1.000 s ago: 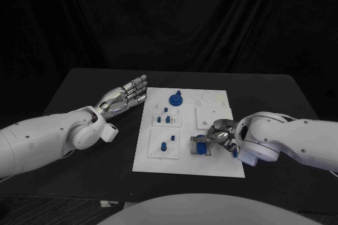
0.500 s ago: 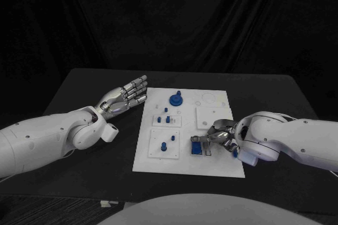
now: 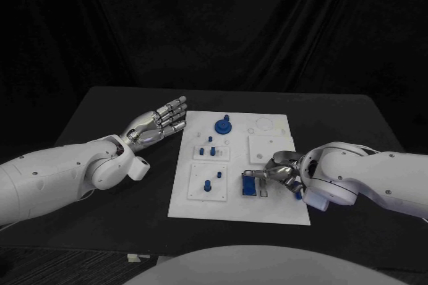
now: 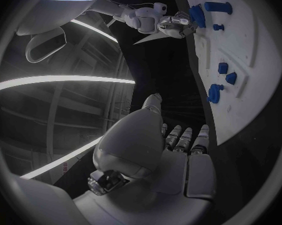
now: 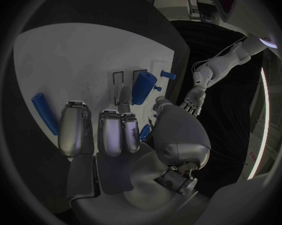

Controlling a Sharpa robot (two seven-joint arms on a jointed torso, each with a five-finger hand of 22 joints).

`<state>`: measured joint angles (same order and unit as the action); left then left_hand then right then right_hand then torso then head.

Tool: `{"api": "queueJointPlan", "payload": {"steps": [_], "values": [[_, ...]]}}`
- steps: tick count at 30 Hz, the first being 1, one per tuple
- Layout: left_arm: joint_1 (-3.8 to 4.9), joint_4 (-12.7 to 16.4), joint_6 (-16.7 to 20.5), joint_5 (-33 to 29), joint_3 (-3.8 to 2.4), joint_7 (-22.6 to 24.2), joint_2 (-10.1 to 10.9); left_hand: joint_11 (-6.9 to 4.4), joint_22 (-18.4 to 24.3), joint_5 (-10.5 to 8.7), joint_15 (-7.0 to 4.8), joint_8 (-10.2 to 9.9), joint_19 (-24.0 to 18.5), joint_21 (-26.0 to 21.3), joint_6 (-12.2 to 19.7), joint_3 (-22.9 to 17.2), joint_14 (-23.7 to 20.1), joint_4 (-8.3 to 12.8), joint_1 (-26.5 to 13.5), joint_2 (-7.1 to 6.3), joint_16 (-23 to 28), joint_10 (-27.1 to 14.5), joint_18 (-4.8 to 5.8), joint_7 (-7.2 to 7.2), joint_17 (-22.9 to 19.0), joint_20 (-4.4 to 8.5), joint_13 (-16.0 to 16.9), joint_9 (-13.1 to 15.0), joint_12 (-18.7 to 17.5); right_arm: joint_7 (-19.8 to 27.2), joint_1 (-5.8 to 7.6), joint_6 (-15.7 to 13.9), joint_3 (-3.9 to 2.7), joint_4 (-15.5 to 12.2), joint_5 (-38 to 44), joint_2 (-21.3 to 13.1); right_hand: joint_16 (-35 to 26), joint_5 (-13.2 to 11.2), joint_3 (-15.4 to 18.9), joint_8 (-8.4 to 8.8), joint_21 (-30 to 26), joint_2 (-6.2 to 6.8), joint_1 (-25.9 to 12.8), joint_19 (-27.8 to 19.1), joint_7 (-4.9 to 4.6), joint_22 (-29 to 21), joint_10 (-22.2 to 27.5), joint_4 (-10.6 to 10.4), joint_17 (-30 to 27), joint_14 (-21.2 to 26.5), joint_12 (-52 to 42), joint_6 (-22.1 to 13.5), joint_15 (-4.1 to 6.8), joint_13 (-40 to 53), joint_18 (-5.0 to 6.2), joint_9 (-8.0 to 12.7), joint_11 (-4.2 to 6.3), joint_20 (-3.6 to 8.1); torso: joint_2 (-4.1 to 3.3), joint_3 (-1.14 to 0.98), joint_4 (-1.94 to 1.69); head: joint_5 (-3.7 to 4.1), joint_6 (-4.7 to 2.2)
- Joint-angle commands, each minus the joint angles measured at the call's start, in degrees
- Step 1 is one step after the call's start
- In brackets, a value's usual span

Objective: Assemble the parts on the task board

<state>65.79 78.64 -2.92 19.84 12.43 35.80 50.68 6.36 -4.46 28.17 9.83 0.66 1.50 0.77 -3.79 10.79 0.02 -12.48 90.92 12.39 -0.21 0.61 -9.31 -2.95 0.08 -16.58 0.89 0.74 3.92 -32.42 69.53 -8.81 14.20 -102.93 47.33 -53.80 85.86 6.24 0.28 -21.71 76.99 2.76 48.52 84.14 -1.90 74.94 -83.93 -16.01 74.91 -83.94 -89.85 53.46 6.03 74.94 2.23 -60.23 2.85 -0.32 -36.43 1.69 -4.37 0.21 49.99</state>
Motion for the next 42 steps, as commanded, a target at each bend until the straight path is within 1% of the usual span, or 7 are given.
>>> {"api": "queueJointPlan", "payload": {"steps": [1,5,7,8,11,18,42], "values": [[-0.09,0.14,-0.79,-0.34,-0.05,0.54,0.05,0.35,-0.05,0.31,0.39,0.21,0.34,0.31,-0.14,-0.19,-0.02,0.21,0.13,0.62,0.21,0.07,-0.86,0.32,-0.08,0.03,0.02,0.08,0.22,2.42,-0.13,-2.06,-0.02,-0.99,1.34,-0.84,0.13,1.83,0.93,-0.9,0.45,-0.1,2.61,0.81,0.35,11.07,-6.07,0.48,5.16,-4.32,-0.15,-0.38,-0.07,15.06,0.78,-0.49,-0.25,-0.18,0.06,-0.04,0.04,-0.22,0.01],[-0.1,0.14,-0.81,-0.34,-0.05,0.5,0.15,0.35,-0.05,0.31,0.39,0.21,0.34,0.31,-0.14,-0.19,-0.02,0.21,0.13,0.62,0.21,0.07,-0.86,0.32,-0.08,0.03,0.02,0.08,0.22,3.55,-0.12,-1.16,-0.02,-1.96,3.97,-1.64,0.37,2.88,1.83,-2.66,0.92,0.31,6.2,1.02,0.52,11.22,-6.07,2.03,5.67,-4.4,-0.15,-0.85,0.03,15.06,0.67,-1.64,-0.15,-0.09,0.08,-0.07,0.07,-0.23,0.01],[-0.11,0.14,-0.85,-0.34,-0.05,0.49,0.19,0.36,-0.07,0.31,0.4,0.22,0.35,0.32,-0.21,-0.22,-0.02,0.22,0.11,0.65,0.21,0.06,-0.86,0.45,-0.08,0.03,0.02,0.1,0.25,3.97,-0.13,-0.43,-0.02,-2.38,5.68,-1.86,0.64,2.76,2.47,-4.98,1.27,0.73,7.95,1.17,0.78,11.33,-6.07,2.77,6.24,-4.5,-0.15,-0.79,0.2,15.06,0.59,-3.63,0.11,0.02,0.08,-0.06,0.08,-0.15,0.01],[-0.12,0.15,-0.88,-0.34,-0.05,0.47,0.21,0.36,-0.07,0.31,0.4,0.22,0.35,0.32,-0.21,-0.22,-0.02,0.22,0.11,0.65,0.21,0.06,-0.86,0.45,-0.08,0.03,0.02,0.1,0.25,4.26,-0.13,0.12,-0.02,-2.7,7.06,-1.97,0.69,1.94,3.25,-8.06,1.4,1.06,9.32,1.22,1.03,11.37,-6.07,2.97,6.34,-4.5,-0.15,-1.69,0.37,15.06,0.57,-6.83,0.48,0.23,0.09,-0.05,0.07,-0.28,0.01],[-0.15,0.13,-0.98,-0.34,-0.05,0.44,0.21,0.39,-0.06,0.31,0.42,0.24,0.36,0.32,-0.29,-0.25,-0.02,0.24,0.08,0.67,0.21,0.05,-0.85,0.63,-0.08,0.03,0.02,0.11,0.26,4.69,-0.14,1.1,-0.01,-3.21,9.41,-2.09,0.87,1.05,4.01,-12.41,1.7,1.78,10.96,1.34,1.6,11.46,-6.07,2.48,6.73,-4.55,-0.15,-2.97,0.74,15.06,0.5,-11.37,0.76,0.52,0.09,-0.03,0.03,-0.17,0.01],[-0.21,0.11,-1.07,-0.34,-0.05,0.42,0.18,0.41,-0.07,0.31,0.43,0.25,0.37,0.32,-0.35,-0.27,-0.02,0.25,0.07,0.69,0.21,0.05,-0.85,0.78,-0.08,0.03,0.02,0.12,0.27,5.05,-0.2,2.44,0.0,-3.47,11.32,-1.88,1.0,0.62,3.99,-16.56,1.98,2.3,12.84,1.45,1.92,11.55,-6.07,2.08,7.03,-4.6,-0.15,-2.83,0.97,15.06,0.43,-14.7,1.05,0.75,0.02,-0.01,0.02,-0.04,0.01],[-0.25,0.13,-1.44,-0.34,-0.05,0.12,0.09,0.48,-0.13,0.3,0.46,0.29,0.41,0.35,-0.51,-0.32,-0.02,0.28,0.03,0.73,0.21,0.05,-0.84,1.09,-0.08,0.01,0.03,0.15,0.35,4.58,-0.73,3.45,0.0,-1.48,11.8,-0.71,1.0,2.93,2.81,-22.34,2.0,-0.49,16.73,1.43,2.4,11.55,-6.07,3.76,7.04,-4.6,-0.15,-0.47,1.33,15.06,0.43,-17.25,1.48,1.09,-0.07,0.05,-0.09,-0.23,0.01]]}}
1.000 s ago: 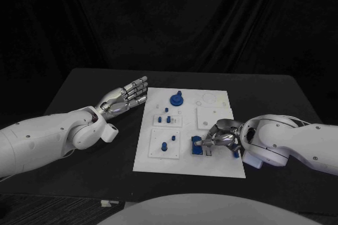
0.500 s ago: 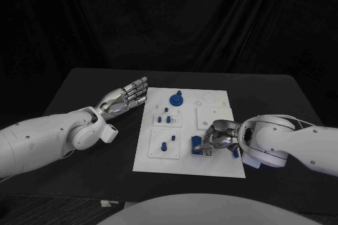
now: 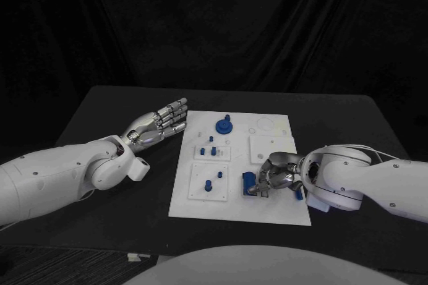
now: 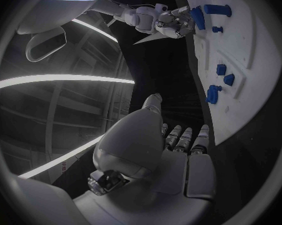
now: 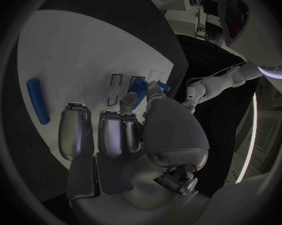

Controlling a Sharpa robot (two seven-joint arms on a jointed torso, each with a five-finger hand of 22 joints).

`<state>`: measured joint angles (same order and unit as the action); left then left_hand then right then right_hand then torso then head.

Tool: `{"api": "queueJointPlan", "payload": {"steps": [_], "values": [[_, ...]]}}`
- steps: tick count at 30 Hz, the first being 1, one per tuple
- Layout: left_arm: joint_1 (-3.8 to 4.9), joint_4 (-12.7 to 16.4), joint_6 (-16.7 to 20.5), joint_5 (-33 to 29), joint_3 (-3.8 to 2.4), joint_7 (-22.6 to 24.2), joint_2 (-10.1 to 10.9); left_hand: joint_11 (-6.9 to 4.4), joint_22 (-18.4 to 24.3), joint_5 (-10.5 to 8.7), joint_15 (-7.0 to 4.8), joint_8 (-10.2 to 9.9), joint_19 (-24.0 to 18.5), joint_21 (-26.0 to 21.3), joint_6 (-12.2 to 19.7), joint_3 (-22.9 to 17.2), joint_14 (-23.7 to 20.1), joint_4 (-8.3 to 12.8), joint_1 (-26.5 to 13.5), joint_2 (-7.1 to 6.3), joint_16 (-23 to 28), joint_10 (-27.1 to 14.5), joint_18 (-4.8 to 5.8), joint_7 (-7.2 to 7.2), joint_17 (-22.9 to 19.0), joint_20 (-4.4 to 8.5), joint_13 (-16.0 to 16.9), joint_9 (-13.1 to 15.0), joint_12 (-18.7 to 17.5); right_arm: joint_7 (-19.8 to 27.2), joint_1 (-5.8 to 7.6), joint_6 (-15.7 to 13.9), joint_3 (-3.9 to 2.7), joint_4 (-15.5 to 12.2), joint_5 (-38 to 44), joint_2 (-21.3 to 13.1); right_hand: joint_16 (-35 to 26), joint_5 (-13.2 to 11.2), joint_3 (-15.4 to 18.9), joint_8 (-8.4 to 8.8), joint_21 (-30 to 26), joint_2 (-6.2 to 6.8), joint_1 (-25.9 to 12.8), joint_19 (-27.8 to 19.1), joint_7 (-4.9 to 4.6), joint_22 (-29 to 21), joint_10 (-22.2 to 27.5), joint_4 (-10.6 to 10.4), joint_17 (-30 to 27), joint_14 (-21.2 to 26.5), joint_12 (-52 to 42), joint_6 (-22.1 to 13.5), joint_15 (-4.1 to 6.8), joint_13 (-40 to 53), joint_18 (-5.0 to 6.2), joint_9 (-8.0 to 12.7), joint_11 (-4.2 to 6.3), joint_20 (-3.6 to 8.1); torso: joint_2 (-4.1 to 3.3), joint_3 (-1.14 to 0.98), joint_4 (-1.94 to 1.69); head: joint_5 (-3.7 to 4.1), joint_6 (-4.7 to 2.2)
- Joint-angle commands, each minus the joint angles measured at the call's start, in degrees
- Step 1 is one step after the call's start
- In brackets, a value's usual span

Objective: Assemble the parts on the task board

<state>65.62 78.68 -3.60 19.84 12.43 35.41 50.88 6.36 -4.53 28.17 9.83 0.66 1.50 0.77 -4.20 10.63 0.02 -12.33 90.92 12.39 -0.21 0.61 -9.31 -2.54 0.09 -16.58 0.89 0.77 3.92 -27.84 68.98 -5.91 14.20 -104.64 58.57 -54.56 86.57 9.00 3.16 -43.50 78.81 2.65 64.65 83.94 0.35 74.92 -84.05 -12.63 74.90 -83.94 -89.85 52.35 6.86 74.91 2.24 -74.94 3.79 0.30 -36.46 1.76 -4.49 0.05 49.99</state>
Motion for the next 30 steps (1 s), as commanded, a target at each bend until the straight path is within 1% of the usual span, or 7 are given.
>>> {"api": "queueJointPlan", "payload": {"steps": [1,7,14,16,19,26,30], "values": [[-0.08,0.07,-0.77,-0.34,-0.05,0.51,-0.11,0.5,-0.07,0.3,0.47,0.31,0.42,0.35,-0.17,-0.17,-0.02,0.13,0.02,0.74,0.21,0.06,-0.84,0.75,-0.09,0.0,0.04,0.13,0.37,0.0,-0.19,0.53,0.0,0.29,0.56,0.08,0.29,0.15,-0.11,-0.68,0.18,-0.49,0.69,1.63,0.17,11.58,-5.95,0.44,7.05,-4.6,-0.15,0.73,0.5,15.09,0.42,-2.57,0.54,0.47,-0.03,-0.02,0.04,-0.11,0.01],[-0.09,0.04,-0.83,-0.34,-0.05,0.46,-0.11,0.55,-0.07,0.31,0.49,0.34,0.43,0.36,-0.3,-0.19,-0.02,0.14,0.01,0.76,0.21,0.06,-0.84,0.89,-0.09,0.0,0.04,0.15,0.38,-0.03,-0.3,0.71,0.0,0.56,0.56,0.28,0.38,0.07,-0.16,-1.49,0.26,-0.79,0.79,1.67,0.2,11.61,-5.95,0.51,7.26,-4.64,-0.15,1.36,0.53,15.09,0.4,-2.76,0.57,0.49,0.02,-0.02,0.07,-0.09,0.01],[-0.1,0.04,-0.98,-0.34,-0.05,0.33,-0.14,0.67,-0.07,0.32,0.49,0.39,0.44,0.36,-0.51,-0.25,-0.02,0.18,0.0,0.81,0.21,0.07,-0.84,1.09,-0.09,-0.01,0.05,0.19,0.46,-0.54,-0.5,2.47,0.0,0.89,0.57,0.65,0.44,-1.92,0.32,-3.52,0.36,-0.87,1.27,1.71,0.43,11.63,-5.95,1.27,7.38,-4.67,-0.15,3.01,0.68,15.09,0.39,-3.07,0.76,0.62,0.04,-0.04,0.05,-0.17,0.01],[-0.1,0.03,-1.02,-0.34,-0.05,0.28,-0.14,0.67,-0.07,0.32,0.49,0.39,0.44,0.36,-0.51,-0.25,-0.02,0.18,0.0,0.81,0.21,0.07,-0.84,1.09,-0.09,-0.01,0.05,0.19,0.46,-0.71,-0.64,3.08,0.0,1.0,0.57,0.78,0.47,-3.78,0.79,-3.82,0.43,-0.5,1.39,1.72,0.47,11.65,-5.95,1.62,7.45,-4.68,-0.15,3.06,0.73,15.09,0.37,-3.06,0.81,0.69,0.05,-0.05,0.06,-0.18,0.01],[-0.11,0.02,-1.07,-0.34,-0.05,0.23,-0.14,0.72,-0.05,0.32,0.48,0.41,0.44,0.36,-0.61,-0.27,-0.02,0.2,0.0,0.82,0.21,0.07,-0.83,1.17,-0.09,-0.01,0.05,0.21,0.47,-0.86,-0.81,3.71,0.0,1.16,0.57,0.95,0.49,-5.02,1.18,-3.78,0.4,0.01,1.3,1.7,0.47,11.64,-5.95,1.7,7.49,-4.68,-0.15,2.83,0.74,15.09,0.38,-3.0,0.82,0.72,0.05,-0.06,0.04,-0.21,0.01],[-0.11,0.04,-1.19,-0.34,-0.05,0.14,-0.12,0.81,-0.07,0.32,0.48,0.46,0.45,0.37,-0.78,-0.31,-0.02,0.23,0.0,0.84,0.21,0.07,-0.83,1.32,-0.09,-0.01,0.05,0.24,0.49,-1.21,-1.14,4.96,0.0,1.57,0.57,1.24,0.45,-5.93,1.4,-3.85,0.42,0.9,1.5,1.7,0.48,11.64,-5.95,1.79,7.39,-4.66,-0.15,2.63,0.75,15.09,0.37,-2.99,0.82,0.73,0.05,-0.04,0.03,-0.31,0.01],[-0.12,0.04,-1.21,-0.34,-0.05,0.14,-0.08,0.84,-0.06,0.32,0.48,0.48,0.46,0.37,-0.86,-0.32,-0.02,0.25,0.0,0.85,0.21,0.08,-0.83,1.36,-0.09,-0.01,0.05,0.26,0.5,-0.81,-1.21,4.14,0.0,1.44,0.57,1.01,0.45,-6.08,1.6,-3.91,0.43,1.63,1.19,1.7,0.47,11.64,-5.95,1.42,7.38,-4.65,-0.15,2.52,0.75,15.09,0.37,-2.98,0.81,0.74,0.03,-0.03,0.05,-0.18,0.01]]}}
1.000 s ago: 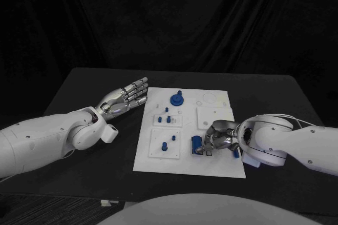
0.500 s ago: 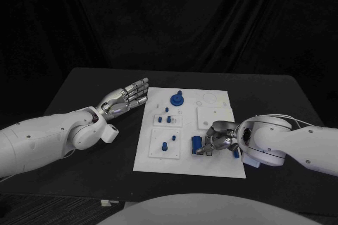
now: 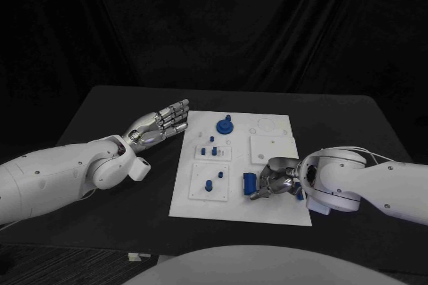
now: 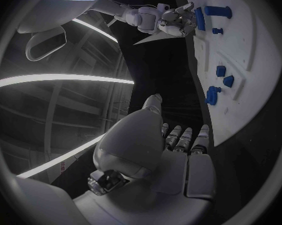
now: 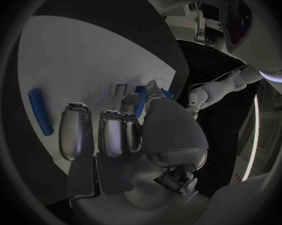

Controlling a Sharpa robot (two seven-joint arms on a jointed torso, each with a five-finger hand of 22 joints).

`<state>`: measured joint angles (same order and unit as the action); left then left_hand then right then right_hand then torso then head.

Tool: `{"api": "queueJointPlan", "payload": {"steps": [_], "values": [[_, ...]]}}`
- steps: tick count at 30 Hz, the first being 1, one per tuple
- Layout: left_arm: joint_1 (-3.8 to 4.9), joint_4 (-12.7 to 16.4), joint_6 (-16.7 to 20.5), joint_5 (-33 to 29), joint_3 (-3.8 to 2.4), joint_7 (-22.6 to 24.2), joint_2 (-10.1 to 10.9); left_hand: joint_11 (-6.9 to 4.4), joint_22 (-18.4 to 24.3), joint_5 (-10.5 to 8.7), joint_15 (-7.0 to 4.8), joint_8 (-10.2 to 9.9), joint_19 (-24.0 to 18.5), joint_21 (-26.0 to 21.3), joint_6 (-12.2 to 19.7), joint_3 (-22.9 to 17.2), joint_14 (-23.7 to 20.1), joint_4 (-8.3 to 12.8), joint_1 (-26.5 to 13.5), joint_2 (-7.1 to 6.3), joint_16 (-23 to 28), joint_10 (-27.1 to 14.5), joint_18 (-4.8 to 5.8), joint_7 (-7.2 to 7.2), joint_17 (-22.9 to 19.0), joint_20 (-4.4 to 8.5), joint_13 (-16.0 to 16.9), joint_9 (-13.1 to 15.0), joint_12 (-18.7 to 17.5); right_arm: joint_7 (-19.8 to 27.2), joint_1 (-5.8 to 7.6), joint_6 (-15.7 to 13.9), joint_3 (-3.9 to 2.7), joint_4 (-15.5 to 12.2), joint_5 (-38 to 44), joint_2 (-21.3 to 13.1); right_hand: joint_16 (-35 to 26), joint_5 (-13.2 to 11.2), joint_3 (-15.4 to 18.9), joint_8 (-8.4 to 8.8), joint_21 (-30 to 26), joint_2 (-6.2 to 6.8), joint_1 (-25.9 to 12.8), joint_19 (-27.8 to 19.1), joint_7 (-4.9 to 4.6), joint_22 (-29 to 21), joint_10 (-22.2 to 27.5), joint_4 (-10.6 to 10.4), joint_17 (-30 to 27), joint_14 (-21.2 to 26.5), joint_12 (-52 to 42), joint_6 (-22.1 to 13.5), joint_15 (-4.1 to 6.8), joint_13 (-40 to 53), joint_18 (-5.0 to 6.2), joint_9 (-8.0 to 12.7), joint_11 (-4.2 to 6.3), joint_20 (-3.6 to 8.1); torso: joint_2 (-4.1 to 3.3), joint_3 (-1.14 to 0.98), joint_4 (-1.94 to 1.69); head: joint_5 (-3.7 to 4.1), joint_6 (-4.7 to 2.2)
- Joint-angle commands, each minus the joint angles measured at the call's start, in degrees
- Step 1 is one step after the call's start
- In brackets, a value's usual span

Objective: Assemble the parts on the task board

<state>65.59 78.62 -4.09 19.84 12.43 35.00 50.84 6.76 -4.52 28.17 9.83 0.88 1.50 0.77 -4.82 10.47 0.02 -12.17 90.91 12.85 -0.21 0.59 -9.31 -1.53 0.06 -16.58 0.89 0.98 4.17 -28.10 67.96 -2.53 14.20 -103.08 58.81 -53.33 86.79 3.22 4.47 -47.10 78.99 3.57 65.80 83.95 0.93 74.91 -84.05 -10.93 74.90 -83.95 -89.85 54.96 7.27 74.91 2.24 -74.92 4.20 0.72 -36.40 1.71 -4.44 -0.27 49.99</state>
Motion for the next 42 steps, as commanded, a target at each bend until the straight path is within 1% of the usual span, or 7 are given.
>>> {"api": "queueJointPlan", "payload": {"steps": [1,10,13,17,22,28,42], "values": [[-0.09,0.11,-0.72,-0.34,-0.05,0.54,-0.03,0.44,-0.07,0.32,0.48,0.26,0.46,0.37,-0.24,-0.16,-0.02,0.09,0.0,0.39,0.21,0.1,-0.83,0.35,-0.06,-0.01,0.05,0.05,0.25,-0.37,-0.2,0.38,0.0,-0.22,0.32,-0.34,0.22,-0.33,0.36,-0.37,0.24,1.17,-0.24,1.68,-0.1,11.65,-5.95,-0.65,7.37,-4.65,-0.15,-0.11,0.35,15.09,0.37,-3.0,0.41,0.34,-0.04,0.01,0.0,0.11,0.01],[-0.1,0.16,-0.6,-0.34,-0.05,0.57,0.15,0.48,-0.09,0.32,0.48,0.29,0.47,0.37,-0.39,-0.18,-0.02,0.11,-0.01,0.4,0.21,0.1,-0.82,0.44,-0.06,-0.01,0.05,0.08,0.26,2.98,0.95,-7.5,-0.03,-3.76,0.32,-5.25,0.54,-0.35,1.9,6.73,0.74,6.25,-5.79,1.86,-0.03,11.8,-5.95,-6.01,8.11,-4.79,-0.15,-5.56,0.48,15.09,0.26,-0.21,0.54,0.52,-0.05,0.02,-0.02,0.48,0.01],[-0.1,0.18,-0.51,-0.34,-0.05,0.52,0.23,0.5,-0.08,0.32,0.48,0.32,0.47,0.38,-0.49,-0.19,-0.02,0.13,-0.01,0.4,0.21,0.1,-0.82,0.49,-0.06,-0.01,0.05,0.09,0.3,3.0,2.71,-9.25,-0.03,-4.87,0.19,-7.62,0.61,-0.19,2.07,10.54,1.01,4.97,-10.68,1.95,-0.46,11.86,-5.95,-6.0,8.24,-4.81,-0.15,-5.25,0.23,15.09,0.19,3.39,0.08,0.28,-0.01,0.01,0.02,0.56,0.01],[-0.1,0.18,-0.31,-0.34,-0.05,0.4,0.29,0.51,-0.11,0.32,0.48,0.34,0.48,0.38,-0.56,-0.2,-0.02,0.14,-0.01,0.39,0.21,0.11,-0.82,0.53,-0.06,-0.01,0.06,0.11,0.34,1.93,5.06,-9.6,-0.01,-5.14,0.23,-10.87,0.71,4.09,2.76,23.54,2.69,-3.33,-19.7,2.57,-1.72,12.36,-5.95,-5.79,8.34,-4.85,-0.15,0.27,-0.76,15.09,-0.17,17.71,-1.21,-0.69,0.06,0.03,0.09,0.77,0.01],[-0.1,0.19,-0.13,-0.34,-0.05,0.41,0.03,0.52,-0.14,0.31,0.48,0.36,0.5,0.39,-0.63,-0.2,-0.02,0.15,-0.03,0.38,0.21,0.12,-0.82,0.57,-0.06,-0.01,0.07,0.12,0.4,-1.17,6.18,-5.77,0.01,-3.96,1.71,-13.42,0.11,17.98,1.53,29.39,1.57,-3.66,-9.75,1.95,-2.49,11.95,-5.95,-2.45,6.82,-4.51,-0.15,2.0,-1.3,15.09,0.14,24.16,-1.62,-1.06,0.15,0.05,0.12,1.25,0.01],[-0.1,0.26,-0.19,-0.34,-0.05,0.39,0.08,0.53,-0.17,0.31,0.47,0.37,0.52,0.4,-0.66,-0.19,-0.02,0.15,-0.04,0.37,0.21,0.13,-0.82,0.58,-0.06,-0.01,0.08,0.12,0.44,-3.91,5.82,-2.67,0.04,-3.2,5.89,-14.4,0.06,23.05,0.57,32.65,1.37,-3.25,-3.02,1.85,-2.82,11.89,-5.95,0.26,6.77,-4.53,-0.15,3.37,-1.54,15.09,0.17,28.29,-1.88,-1.37,0.12,0.09,0.13,1.36,0.01],[-0.11,0.07,-0.4,-0.34,-0.05,0.34,-0.08,0.53,-0.14,0.31,0.47,0.39,0.51,0.4,-0.73,-0.2,-0.02,0.16,-0.05,0.36,0.21,0.13,-0.83,0.6,-0.06,-0.01,0.07,0.13,0.41,-7.83,3.9,1.08,0.05,-3.23,14.27,-14.03,0.74,15.55,1.21,29.41,3.99,-3.99,-1.45,3.02,-1.66,12.73,-5.95,-0.33,8.26,-4.84,-0.15,5.79,-0.82,15.09,-0.43,24.61,-0.99,-0.79,-0.09,-0.02,0.32,1.44,0.01]]}}
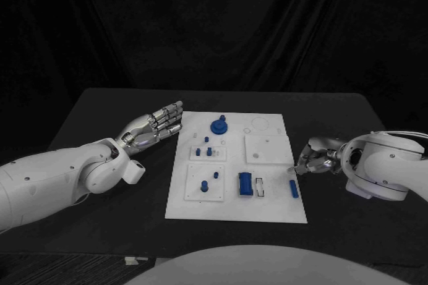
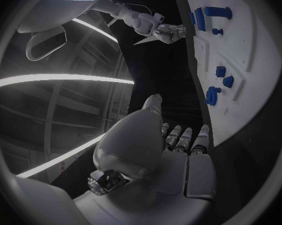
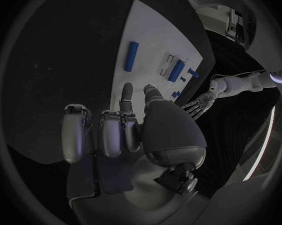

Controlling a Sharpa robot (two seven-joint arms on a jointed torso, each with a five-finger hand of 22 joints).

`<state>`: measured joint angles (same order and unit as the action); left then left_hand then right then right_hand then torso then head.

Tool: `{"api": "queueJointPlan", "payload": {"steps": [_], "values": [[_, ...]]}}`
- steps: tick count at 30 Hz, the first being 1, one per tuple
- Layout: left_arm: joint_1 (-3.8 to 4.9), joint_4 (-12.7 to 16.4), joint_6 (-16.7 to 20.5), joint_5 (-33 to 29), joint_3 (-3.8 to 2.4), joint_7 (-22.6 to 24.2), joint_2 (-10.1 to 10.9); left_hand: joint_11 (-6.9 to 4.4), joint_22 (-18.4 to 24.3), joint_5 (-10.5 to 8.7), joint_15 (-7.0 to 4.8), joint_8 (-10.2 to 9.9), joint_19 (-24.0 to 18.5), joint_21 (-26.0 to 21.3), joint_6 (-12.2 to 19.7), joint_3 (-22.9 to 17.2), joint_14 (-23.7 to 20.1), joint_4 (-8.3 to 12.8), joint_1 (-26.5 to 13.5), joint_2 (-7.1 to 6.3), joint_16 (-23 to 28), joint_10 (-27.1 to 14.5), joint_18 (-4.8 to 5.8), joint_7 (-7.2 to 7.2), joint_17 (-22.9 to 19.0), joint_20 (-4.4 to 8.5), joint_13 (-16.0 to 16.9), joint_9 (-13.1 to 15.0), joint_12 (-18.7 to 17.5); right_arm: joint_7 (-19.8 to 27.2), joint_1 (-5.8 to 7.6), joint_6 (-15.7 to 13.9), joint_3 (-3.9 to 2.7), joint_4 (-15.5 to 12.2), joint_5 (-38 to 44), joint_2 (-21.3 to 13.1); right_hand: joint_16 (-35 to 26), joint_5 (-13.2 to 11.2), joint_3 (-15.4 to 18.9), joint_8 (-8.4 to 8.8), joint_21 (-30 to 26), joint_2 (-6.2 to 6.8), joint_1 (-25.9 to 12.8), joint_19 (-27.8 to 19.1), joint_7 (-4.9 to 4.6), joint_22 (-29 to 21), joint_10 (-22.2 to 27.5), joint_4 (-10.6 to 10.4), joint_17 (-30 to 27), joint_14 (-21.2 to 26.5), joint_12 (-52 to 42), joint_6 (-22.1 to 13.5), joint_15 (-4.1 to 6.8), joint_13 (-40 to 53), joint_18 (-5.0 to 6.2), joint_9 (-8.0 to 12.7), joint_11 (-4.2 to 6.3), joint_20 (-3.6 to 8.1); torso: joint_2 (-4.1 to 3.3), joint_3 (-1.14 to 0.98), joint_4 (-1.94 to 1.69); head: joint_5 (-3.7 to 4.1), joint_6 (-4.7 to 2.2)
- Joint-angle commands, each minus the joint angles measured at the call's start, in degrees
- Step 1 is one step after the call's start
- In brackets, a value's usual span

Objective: Assemble the parts on the task board

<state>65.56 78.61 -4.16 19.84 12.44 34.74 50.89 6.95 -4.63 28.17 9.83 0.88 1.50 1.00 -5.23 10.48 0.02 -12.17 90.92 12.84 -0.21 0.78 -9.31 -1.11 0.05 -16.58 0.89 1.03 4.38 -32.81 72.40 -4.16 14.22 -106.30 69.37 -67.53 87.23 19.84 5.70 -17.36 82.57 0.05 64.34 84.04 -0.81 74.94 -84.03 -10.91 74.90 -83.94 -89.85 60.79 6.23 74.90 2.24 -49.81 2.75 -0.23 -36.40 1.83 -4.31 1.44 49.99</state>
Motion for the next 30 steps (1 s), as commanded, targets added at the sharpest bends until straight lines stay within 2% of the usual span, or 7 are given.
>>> {"api": "queueJointPlan", "payload": {"steps": [1,3,20,23,28,29,30], "values": [[-0.08,0.07,-0.35,-0.34,-0.05,0.6,-0.12,0.34,-0.03,0.31,0.47,0.39,0.52,0.17,-0.31,-0.2,-0.02,0.16,-0.05,0.37,0.21,-0.07,-0.82,0.19,-0.05,-0.01,0.07,0.08,0.2,-3.19,-0.73,2.81,0.03,0.03,3.82,0.31,0.31,-1.06,-0.02,-0.32,0.41,-0.47,0.01,2.92,0.08,12.7,-5.97,-0.36,8.26,-4.85,-0.15,-0.03,0.23,15.1,-0.44,-0.5,0.46,0.16,-0.1,-0.13,0.13,-0.24,0.01],[-0.08,0.05,-0.39,-0.34,-0.05,0.58,-0.11,0.35,-0.03,0.31,0.47,0.4,0.52,0.17,-0.33,-0.21,-0.02,0.18,-0.06,0.37,0.21,-0.06,-0.82,0.23,-0.05,-0.01,0.08,0.08,0.25,-3.29,-1.08,2.97,0.03,0.12,3.95,0.59,0.32,-1.39,-0.05,-0.42,0.46,-0.54,-0.15,2.94,0.09,12.72,-5.97,-0.57,8.3,-4.85,-0.15,-0.04,0.24,15.1,-0.45,-0.69,0.47,0.18,-0.07,-0.13,-0.07,-0.08,0.01],[-0.13,-0.1,-0.68,-0.34,-0.05,0.5,-0.15,0.46,0.02,0.37,0.47,0.44,0.51,0.17,-0.47,-0.31,-0.02,0.23,-0.04,0.48,0.21,-0.06,-0.82,0.39,-0.05,-0.02,0.07,0.1,0.24,-3.09,-2.94,3.76,0.03,0.98,4.16,2.01,0.27,-0.54,-0.49,0.32,0.42,-1.04,-0.6,2.9,-0.07,12.69,-5.97,-1.63,8.12,-4.82,-0.15,-0.85,0.19,15.1,-0.44,-0.53,0.33,0.18,0.02,-0.07,-0.03,-0.35,0.01],[-0.18,-0.15,-0.76,-0.34,-0.05,0.49,-0.19,0.5,0.03,0.4,0.48,0.43,0.51,0.16,-0.45,-0.37,-0.02,0.27,-0.01,0.52,0.21,-0.06,-0.81,0.44,-0.05,-0.02,0.07,0.09,0.26,-2.84,-3.1,3.92,0.03,1.12,4.16,2.34,0.26,2.27,-1.18,0.9,0.41,-1.11,0.34,2.88,-0.1,12.68,-5.97,-1.37,8.05,-4.8,-0.15,-1.01,0.17,15.1,-0.43,-0.06,0.29,0.16,-0.01,-0.06,-0.08,-0.33,0.01],[-0.29,-0.22,-0.86,-0.34,-0.05,0.46,-0.26,0.5,0.03,0.4,0.48,0.43,0.51,0.16,-0.45,-0.37,-0.02,0.27,-0.01,0.52,0.21,-0.06,-0.81,0.44,-0.05,-0.02,0.07,0.09,0.26,-2.51,-3.34,4.41,0.03,1.39,4.16,3.05,0.27,10.4,-3.23,1.88,0.44,-0.81,2.2,2.86,0.0,12.68,-5.97,-0.83,8.07,-4.8,-0.15,-0.85,0.24,15.1,-0.43,0.9,0.37,0.21,-0.03,-0.04,-0.12,-0.23,0.01],[-0.3,-0.22,-0.87,-0.34,-0.05,0.46,-0.27,0.56,0.03,0.43,0.49,0.44,0.51,0.17,-0.46,-0.44,-0.02,0.33,0.04,0.59,0.21,-0.06,-0.81,0.51,-0.05,-0.03,0.07,0.09,0.28,-2.46,-3.39,4.5,0.03,1.45,4.16,3.21,0.27,12.84,-3.83,2.08,0.42,-0.67,2.68,2.84,0.03,12.67,-5.97,-0.65,8.05,-4.8,-0.15,-0.91,0.3,15.1,-0.42,1.06,0.39,0.26,-0.02,-0.03,-0.11,-0.19,0.01],[-0.33,-0.23,-0.89,-0.34,-0.05,0.45,-0.27,0.59,0.03,0.44,0.49,0.45,0.52,0.17,-0.5,-0.49,-0.02,0.36,0.07,0.62,0.21,-0.06,-0.8,0.57,-0.05,-0.03,0.07,0.1,0.28,-2.38,-3.48,4.68,0.03,1.59,4.15,3.51,0.26,18.94,-5.35,2.47,0.38,-0.1,3.56,2.81,0.04,12.66,-5.97,-0.31,8.03,-4.79,-0.15,-1.06,0.32,15.1,-0.41,1.37,0.45,0.31,-0.02,-0.03,-0.1,-0.11,0.01]]}}
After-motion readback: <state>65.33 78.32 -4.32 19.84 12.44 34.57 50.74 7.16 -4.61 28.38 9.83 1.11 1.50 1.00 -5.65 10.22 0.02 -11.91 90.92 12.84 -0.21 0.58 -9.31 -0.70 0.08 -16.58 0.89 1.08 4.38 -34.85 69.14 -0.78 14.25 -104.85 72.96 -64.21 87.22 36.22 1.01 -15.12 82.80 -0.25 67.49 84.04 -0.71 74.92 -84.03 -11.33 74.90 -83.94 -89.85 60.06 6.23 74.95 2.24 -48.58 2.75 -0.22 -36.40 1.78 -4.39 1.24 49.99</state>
